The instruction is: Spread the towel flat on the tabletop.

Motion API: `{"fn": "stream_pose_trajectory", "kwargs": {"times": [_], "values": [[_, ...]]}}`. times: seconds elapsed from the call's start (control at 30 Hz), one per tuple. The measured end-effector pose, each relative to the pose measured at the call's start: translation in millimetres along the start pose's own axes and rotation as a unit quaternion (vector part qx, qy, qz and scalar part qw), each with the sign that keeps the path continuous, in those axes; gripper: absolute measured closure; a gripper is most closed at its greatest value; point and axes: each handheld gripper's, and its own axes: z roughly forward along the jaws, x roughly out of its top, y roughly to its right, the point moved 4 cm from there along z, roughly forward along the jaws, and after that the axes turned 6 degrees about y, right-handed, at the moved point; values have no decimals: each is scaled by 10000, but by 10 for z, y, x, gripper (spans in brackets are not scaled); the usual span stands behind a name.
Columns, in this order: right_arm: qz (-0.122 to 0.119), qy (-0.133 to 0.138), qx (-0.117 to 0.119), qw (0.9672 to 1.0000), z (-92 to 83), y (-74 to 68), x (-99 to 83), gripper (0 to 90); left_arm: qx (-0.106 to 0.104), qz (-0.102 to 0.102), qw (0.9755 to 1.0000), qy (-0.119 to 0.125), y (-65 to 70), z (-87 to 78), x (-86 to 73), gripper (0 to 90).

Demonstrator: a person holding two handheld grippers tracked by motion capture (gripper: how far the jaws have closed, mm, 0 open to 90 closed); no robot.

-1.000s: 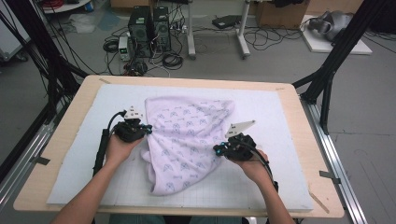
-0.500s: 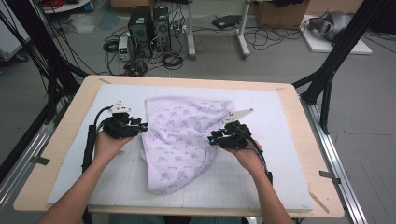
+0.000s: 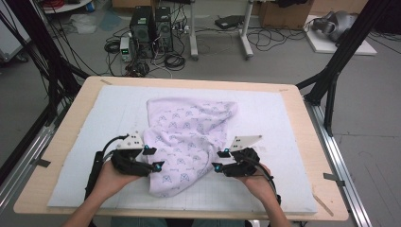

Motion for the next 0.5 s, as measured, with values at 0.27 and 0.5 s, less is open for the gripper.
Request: {"fn": "stream_pose_trajectory", "kwargs": {"times": [0.27, 0.5], "values": [[-59, -280, -62, 9996, 328, -16, -65, 528, -258, 336, 9982, -422, 115, 184, -240, 632], [-28, -389, 154, 9991, 336, 8, -83, 813, -249, 260, 9993, -102, 87, 95, -158, 788]]}}
